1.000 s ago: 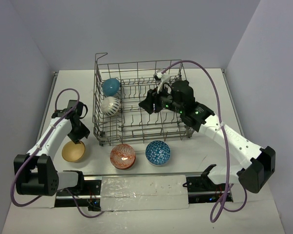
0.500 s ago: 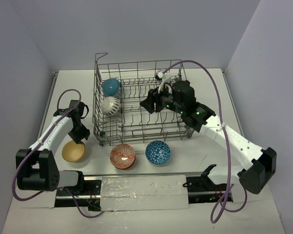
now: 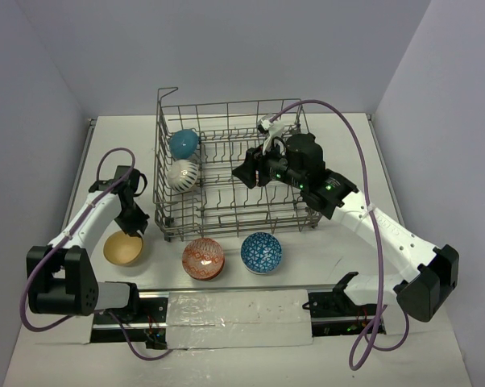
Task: Load the bowls into the dish rack
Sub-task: Move the bowl to the corner of the board, then pick up the bowl from the corner of the board.
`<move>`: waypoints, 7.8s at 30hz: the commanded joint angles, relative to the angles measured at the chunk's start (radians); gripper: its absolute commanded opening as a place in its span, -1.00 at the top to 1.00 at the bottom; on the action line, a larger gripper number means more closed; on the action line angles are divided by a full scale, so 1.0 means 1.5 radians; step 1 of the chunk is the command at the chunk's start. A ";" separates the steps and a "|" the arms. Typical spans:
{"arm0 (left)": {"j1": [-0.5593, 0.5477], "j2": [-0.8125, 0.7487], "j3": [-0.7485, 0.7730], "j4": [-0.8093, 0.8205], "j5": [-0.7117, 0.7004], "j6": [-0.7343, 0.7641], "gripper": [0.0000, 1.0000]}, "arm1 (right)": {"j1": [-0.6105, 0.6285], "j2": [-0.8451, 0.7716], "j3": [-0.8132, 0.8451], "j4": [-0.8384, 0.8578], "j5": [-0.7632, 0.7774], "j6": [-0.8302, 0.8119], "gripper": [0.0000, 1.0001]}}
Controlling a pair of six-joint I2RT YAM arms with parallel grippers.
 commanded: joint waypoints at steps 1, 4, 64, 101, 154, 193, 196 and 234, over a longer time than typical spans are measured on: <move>-0.002 -0.006 -0.003 0.017 0.019 0.006 0.56 | -0.005 -0.025 -0.001 0.010 0.010 -0.011 -0.12; -0.002 -0.014 -0.005 0.013 0.022 0.006 0.55 | -0.005 -0.026 -0.001 0.010 0.009 -0.010 -0.13; -0.003 -0.030 -0.013 -0.051 0.005 0.038 0.65 | -0.004 -0.028 -0.002 0.010 0.013 -0.012 -0.13; -0.013 0.030 0.086 -0.034 0.018 0.053 0.87 | -0.005 -0.013 -0.001 0.010 0.022 -0.016 -0.13; 0.006 0.244 0.280 0.037 -0.013 0.078 0.87 | -0.011 0.026 0.007 0.008 0.018 -0.017 -0.13; 0.101 0.075 0.359 0.176 -0.005 0.024 0.95 | -0.012 0.063 0.030 -0.021 -0.066 -0.046 -0.12; 0.124 0.059 0.328 0.210 0.010 0.020 0.99 | -0.012 0.076 0.049 -0.046 -0.070 -0.047 -0.12; 0.337 -0.215 0.143 0.328 -0.047 -0.014 0.53 | 0.288 0.459 0.630 -0.383 -0.080 -0.252 -0.10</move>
